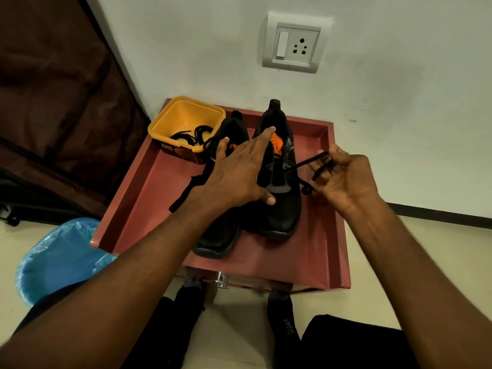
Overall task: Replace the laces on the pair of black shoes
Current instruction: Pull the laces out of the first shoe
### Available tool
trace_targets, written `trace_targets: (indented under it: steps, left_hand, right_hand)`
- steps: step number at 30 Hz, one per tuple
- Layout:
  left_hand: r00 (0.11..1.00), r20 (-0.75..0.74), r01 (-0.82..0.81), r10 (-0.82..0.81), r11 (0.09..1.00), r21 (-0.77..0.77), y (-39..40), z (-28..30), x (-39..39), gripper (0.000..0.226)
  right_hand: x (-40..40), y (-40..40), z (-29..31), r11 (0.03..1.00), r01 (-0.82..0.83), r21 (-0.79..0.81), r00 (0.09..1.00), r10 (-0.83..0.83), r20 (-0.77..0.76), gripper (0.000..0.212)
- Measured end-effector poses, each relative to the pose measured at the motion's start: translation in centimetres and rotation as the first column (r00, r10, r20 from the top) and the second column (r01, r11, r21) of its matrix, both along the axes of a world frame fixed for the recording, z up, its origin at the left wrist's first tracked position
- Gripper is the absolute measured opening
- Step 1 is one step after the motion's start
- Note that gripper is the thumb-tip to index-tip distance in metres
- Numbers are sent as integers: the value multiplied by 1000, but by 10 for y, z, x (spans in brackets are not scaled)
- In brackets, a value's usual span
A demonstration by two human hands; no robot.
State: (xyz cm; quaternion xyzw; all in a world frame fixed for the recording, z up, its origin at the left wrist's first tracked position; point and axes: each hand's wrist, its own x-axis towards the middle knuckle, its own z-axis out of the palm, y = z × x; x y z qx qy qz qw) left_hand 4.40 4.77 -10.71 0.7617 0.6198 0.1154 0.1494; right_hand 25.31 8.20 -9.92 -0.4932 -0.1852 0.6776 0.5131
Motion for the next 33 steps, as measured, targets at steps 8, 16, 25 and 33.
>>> trace_targets:
  steps: [8,16,25,33]
  left_hand:
    - [1000,-9,13,-13,1000,2,0,-1,-1,144]
    - [1000,-5,10,-10,1000,4,0,-1,0,144]
    - [1000,-7,4,-4,1000,-7,0,0,-1,145]
    - [1000,4,17,-17,1000,-3,0,-1,0,144]
  right_hand:
    - [-19,-9,-21,626,-758,183,64,-209,976,32]
    - [-32,-17,-20,714,-682,157,110,-112,988,7]
    - [-7,1,1,994,72,81,995,-77,69,15]
    - [-14,-5,-21,667,-703,247,172,-179,969,23]
